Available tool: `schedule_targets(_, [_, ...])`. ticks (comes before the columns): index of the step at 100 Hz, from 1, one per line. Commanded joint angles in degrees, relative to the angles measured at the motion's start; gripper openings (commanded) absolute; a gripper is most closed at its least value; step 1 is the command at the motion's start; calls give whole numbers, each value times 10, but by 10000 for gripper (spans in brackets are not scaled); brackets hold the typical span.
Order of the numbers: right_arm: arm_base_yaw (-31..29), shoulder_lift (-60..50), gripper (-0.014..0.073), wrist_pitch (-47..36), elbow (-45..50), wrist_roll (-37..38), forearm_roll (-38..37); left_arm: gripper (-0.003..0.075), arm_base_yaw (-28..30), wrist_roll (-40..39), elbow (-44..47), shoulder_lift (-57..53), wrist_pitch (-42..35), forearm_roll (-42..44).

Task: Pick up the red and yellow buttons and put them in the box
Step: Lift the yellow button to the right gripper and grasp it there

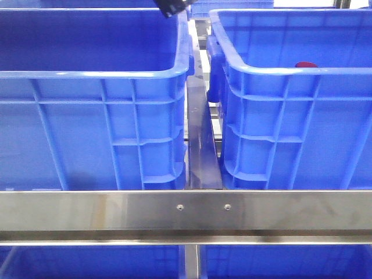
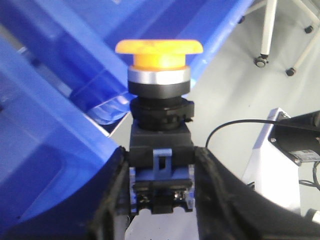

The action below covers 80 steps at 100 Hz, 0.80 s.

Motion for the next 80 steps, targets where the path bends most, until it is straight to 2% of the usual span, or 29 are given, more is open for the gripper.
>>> schedule_targets(1, [12,10,600,49,-19,42,25,60,-7,2,-19,-24,-24,-32])
schedule_targets(30, [100,74,600,44,-19,48,25,60,-7,2,-19,-24,-24,-32])
schedule_targets(55, [115,87,592,27,-19,48,49,60,-7,2,-19,-24,-25,-32])
schedule_targets(62, [115,87,542,27,-19,48,48,60,-7,2,-19,-24,-25,-33])
schedule_targets(80, [115,87,282,31,-19,48,48,67,-7,2,-19,-24,-26,-35])
